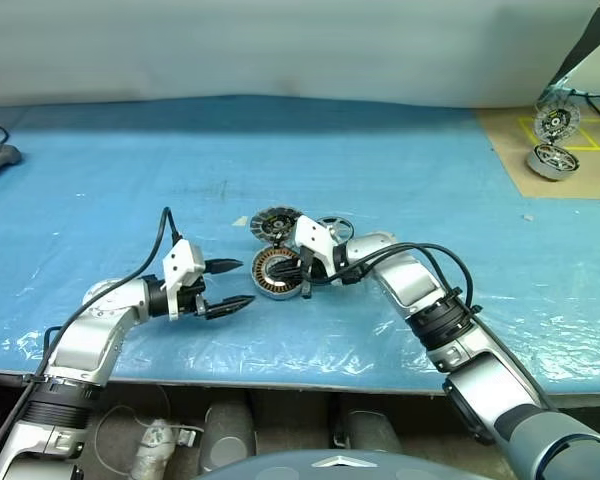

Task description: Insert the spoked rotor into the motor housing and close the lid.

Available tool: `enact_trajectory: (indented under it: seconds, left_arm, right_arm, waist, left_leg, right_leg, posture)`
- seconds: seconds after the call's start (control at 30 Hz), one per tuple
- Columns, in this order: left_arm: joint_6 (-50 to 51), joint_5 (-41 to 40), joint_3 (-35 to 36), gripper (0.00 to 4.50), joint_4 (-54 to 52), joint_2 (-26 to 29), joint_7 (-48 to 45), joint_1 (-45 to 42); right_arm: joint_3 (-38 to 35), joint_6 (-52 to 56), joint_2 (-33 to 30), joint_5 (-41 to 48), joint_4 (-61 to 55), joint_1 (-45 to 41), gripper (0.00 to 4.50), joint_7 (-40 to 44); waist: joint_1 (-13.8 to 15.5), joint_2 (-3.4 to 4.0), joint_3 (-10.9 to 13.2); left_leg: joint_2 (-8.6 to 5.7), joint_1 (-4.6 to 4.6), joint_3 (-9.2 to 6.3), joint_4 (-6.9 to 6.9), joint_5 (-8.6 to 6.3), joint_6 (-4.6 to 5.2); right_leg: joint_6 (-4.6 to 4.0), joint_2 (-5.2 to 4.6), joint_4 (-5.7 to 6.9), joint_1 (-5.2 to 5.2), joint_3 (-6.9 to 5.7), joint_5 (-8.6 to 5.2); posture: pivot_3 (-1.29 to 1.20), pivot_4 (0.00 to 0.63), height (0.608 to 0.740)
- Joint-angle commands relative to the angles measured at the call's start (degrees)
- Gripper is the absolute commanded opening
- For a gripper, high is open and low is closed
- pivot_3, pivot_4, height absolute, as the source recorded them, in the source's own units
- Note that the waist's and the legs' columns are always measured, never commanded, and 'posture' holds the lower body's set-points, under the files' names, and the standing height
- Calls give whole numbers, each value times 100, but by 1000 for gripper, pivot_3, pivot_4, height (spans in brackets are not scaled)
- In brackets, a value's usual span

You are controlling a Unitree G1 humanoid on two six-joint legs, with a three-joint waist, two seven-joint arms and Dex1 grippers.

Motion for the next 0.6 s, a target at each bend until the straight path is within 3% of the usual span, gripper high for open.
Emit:
enact_trajectory:
  seconds: [0.03, 0.33, 0.6]
  left_arm:
    - [-232, -18, 100, 3941, 88, -3, -71, -24]
    - [-415, 9, 63, 3941, 254, -33, -144, -28]
    - [-184, -40, 36, 3941, -32, -68, -47, -114]
  right_arm:
    - [-82, 145, -87, 64, 51, 102, 45, 40]
    - [-954, 904, 119, 1114, -434, -171, 45, 99]
    - [-37, 255, -127, 110, 97, 66, 45, -117]
  waist:
    - [3, 0, 0]
    - [6, 0, 0]
    - [7, 0, 0]
  left_leg:
    - [0, 0, 0, 1, 0, 0]
    - [1, -7, 0, 0, 0, 0]
    - [0, -9, 0, 0, 0, 0]
  right_leg:
    - [0, 0, 0, 0, 1, 0]
    - [0, 0, -1, -5, -2, 0]
    - [0, 0, -3, -6, -2, 0]
  posture:
    - [0, 150, 740]
    - [0, 150, 740]
    - [0, 150, 740]
